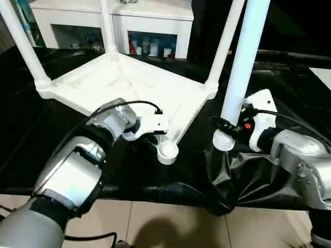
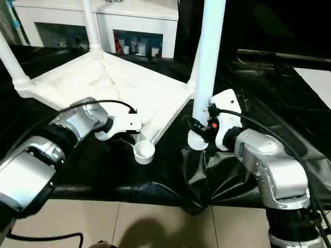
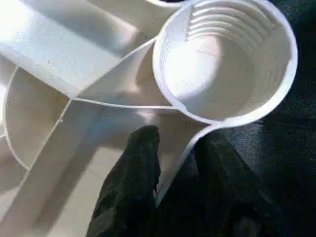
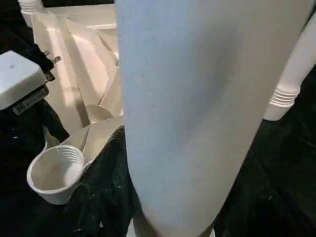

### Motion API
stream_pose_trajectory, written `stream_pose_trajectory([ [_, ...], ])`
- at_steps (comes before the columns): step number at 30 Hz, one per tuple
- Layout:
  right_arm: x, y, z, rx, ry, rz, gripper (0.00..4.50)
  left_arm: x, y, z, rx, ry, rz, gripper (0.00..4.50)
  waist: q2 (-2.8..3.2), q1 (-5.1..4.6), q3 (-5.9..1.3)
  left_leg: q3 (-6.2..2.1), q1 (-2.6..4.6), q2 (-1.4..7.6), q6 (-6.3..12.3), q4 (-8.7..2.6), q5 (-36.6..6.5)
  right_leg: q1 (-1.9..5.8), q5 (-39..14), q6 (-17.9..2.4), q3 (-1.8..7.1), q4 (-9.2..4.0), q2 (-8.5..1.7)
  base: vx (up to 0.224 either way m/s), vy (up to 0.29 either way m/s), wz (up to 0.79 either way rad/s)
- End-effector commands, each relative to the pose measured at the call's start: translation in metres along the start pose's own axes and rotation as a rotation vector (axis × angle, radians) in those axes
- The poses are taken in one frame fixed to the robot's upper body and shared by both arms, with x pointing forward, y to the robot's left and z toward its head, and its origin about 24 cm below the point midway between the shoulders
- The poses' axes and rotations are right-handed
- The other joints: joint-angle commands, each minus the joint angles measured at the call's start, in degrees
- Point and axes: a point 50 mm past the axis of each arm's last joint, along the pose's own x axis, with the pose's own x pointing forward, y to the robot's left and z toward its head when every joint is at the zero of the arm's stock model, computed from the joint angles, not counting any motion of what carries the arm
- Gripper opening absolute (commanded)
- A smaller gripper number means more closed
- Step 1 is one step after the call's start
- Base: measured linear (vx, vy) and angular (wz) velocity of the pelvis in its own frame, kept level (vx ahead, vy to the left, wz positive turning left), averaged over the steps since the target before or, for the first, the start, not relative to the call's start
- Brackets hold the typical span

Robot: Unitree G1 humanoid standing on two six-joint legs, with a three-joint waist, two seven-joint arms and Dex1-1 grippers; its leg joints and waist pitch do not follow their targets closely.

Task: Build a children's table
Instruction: Insert table leg to table base

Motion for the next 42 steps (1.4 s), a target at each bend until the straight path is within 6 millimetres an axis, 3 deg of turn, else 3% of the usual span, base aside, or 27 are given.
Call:
stream_pose_trajectory([
  [1, 0.001, -0.003, 0.006, -0.026, -0.021, -0.016, 1.84, 0.014, -0.009, -0.021, -0.127, 0.027, 0.029, 1.08, 0.03, -0.05, -3.78, -0.48, 1.24, 1.56, -0.5, -4.0, -12.45, 3.16, -9.59, -13.54, 2.04, -4.6, -3.5, 0.0, 0.0, 0.0],
  [8, 0.002, -0.002, 0.003, -0.018, -0.02, -0.021, 1.84, 0.027, -0.012, -0.012, -0.319, -0.134, 0.084, 0.94, -0.28, -0.99, -3.54, -0.65, 1.05, 1.09, -0.6, -4.21, -14.74, 3.06, -20.61, -9.71, 1.75, -5.75, -3.43, 0.0, 0.0, 0.0],
  [10, 0.002, -0.002, 0.003, -0.018, -0.02, -0.021, 1.84, 0.027, -0.012, -0.012, -0.319, -0.134, 0.084, 0.91, -0.26, -1.27, -3.58, -0.75, 0.95, 1.05, -0.53, -4.26, -14.56, 3.14, -20.4, -9.72, 1.65, -5.74, -3.38, 0.0, 0.0, 0.0],
  [13, 0.005, 0.0, 0.001, -0.013, -0.017, -0.017, 1.84, 0.031, -0.011, -0.007, -0.361, -0.172, 0.14, 0.82, -0.74, -1.72, -3.71, -0.64, 0.99, 0.98, 0.37, -4.07, -14.21, 2.93, -19.6, -9.89, 1.64, -5.79, -3.25, 0.0, 0.0, 0.0],
  [20, 0.009, 0.001, -0.001, -0.002, -0.015, -0.02, 1.84, 0.036, -0.012, 0.0, -0.295, -0.243, 0.198, 0.47, -0.35, -2.08, -3.82, -0.58, 0.96, 1.09, 1.43, -4.11, -13.53, 2.91, -16.17, -10.94, 1.72, -5.76, -3.11, 0.0, 0.0, 0.0],
  [25, 0.009, 0.004, -0.004, 0.009, -0.014, -0.022, 1.84, 0.034, -0.015, 0.002, -0.159, -0.309, 0.209, 0.46, -0.07, -2.12, -4.21, -0.52, 1.09, 1.41, 2.22, -4.19, -10.75, 3.08, -7.63, -12.94, 1.83, -5.05, -3.06, 0.0, 0.0, 0.0],
  [26, 0.009, 0.004, -0.004, 0.013, -0.014, -0.022, 1.84, 0.032, -0.015, 0.003, -0.143, -0.34, 0.212, 0.83, -0.01, -2.06, -4.24, -0.47, 1.12, 1.39, 2.31, -4.15, -10.45, 3.09, -6.73, -13.29, 1.84, -4.95, -3.06, 0.0, 0.0, 0.0],
  [29, 0.01, 0.005, -0.005, 0.018, -0.016, -0.022, 1.84, 0.025, -0.015, 0.006, -0.141, -0.42, 0.18, 1.03, 0.08, -1.85, -4.34, -0.32, 1.11, 1.44, 2.71, -4.1, -8.89, 3.22, -3.68, -14.61, 1.9, -4.52, -3.23, 0.0, 0.0, 0.0],
  [32, 0.011, 0.004, -0.004, 0.023, -0.022, -0.025, 1.84, 0.018, -0.013, 0.007, -0.136, -0.46, 0.186, 1.32, 0.21, -1.82, -4.19, -0.25, 1.22, 1.51, 2.58, -4.15, -9.4, 3.04, -3.75, -14.91, 1.92, -4.52, -3.16, 0.0, 0.0, 0.0],
  [33, 0.012, 0.004, -0.003, 0.024, -0.024, -0.026, 1.84, 0.016, -0.012, 0.006, -0.135, -0.462, 0.204, 1.35, 0.5, -1.73, -4.13, -0.26, 1.37, 1.53, 2.21, -4.21, -10.28, 2.93, -4.94, -14.7, 1.91, -4.63, -3.16, 0.0, 0.0, 0.0],
  [38, 0.014, 0.003, -0.001, 0.03, -0.045, -0.031, 1.84, 0.0, -0.005, -0.003, -0.135, -0.514, 0.241, 1.36, 0.79, -1.28, -3.94, -0.29, 1.62, 1.49, 0.19, -4.46, -13.4, 2.68, -8.6, -13.59, 2.01, -5.09, -3.2, 0.0, 0.0, 0.0],
  [42, 0.015, 0.002, -0.002, 0.029, -0.046, -0.026, 1.84, -0.004, -0.005, -0.011, -0.117, -0.496, 0.227, 1.36, 0.84, -1.16, -3.98, -0.33, 1.51, 1.47, -0.22, -4.51, -12.48, 2.82, -7.2, -13.06, 2.02, -4.8, -3.22, 0.0, 0.0, 0.0],
])
